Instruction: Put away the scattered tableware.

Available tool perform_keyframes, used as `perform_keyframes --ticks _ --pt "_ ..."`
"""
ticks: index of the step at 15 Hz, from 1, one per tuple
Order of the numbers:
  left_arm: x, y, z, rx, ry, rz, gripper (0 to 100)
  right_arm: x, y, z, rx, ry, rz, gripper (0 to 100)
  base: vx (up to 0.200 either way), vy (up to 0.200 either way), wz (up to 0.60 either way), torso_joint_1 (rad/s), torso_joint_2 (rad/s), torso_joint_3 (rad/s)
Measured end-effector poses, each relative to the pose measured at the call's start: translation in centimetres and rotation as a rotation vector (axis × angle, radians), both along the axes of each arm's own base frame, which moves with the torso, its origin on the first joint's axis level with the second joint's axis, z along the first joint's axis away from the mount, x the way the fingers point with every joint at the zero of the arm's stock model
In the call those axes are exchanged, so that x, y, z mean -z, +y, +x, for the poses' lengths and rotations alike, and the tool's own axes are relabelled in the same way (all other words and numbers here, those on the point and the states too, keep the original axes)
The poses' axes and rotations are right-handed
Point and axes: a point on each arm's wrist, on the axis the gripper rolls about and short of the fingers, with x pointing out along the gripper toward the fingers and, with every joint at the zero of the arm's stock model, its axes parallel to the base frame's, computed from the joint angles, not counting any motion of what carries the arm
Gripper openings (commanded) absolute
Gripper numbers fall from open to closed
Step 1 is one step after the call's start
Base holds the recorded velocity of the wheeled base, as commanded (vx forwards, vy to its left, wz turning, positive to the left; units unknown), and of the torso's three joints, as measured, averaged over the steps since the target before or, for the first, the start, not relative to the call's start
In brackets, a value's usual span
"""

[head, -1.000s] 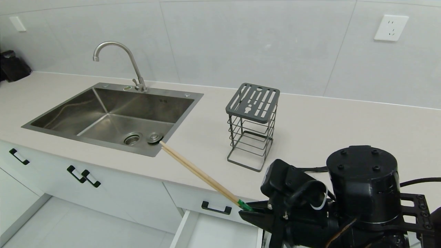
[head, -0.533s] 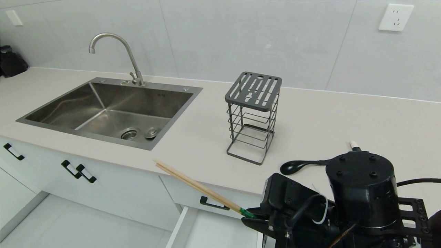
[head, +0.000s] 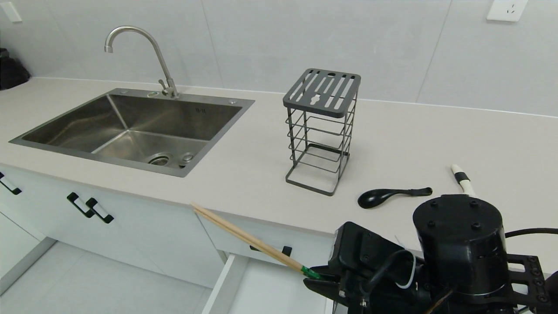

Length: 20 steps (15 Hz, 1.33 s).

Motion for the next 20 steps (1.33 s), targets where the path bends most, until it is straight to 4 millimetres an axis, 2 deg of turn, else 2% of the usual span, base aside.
perform_keyframes --ticks 5,12,20 --pt "0.0 0.0 0.0 0.0 0.0 0.0 100 0.1 0.1 -0.3 -0.006 0.01 -0.001 0 0.0 0.0 0.0 -0.127 0.25 0.12" --pt "0.0 0.0 0.0 0.0 -0.001 0.0 100 0.5 1.0 -1.9 -0.062 0.035 0.0 0 0.0 0.0 0.0 -0.126 0.25 0.121" --pt "0.0 0.0 0.0 0.0 0.0 0.0 100 0.9 1.3 -2.1 -0.069 0.044 -0.01 0 0.0 0.0 0.0 -0.115 0.23 0.109"
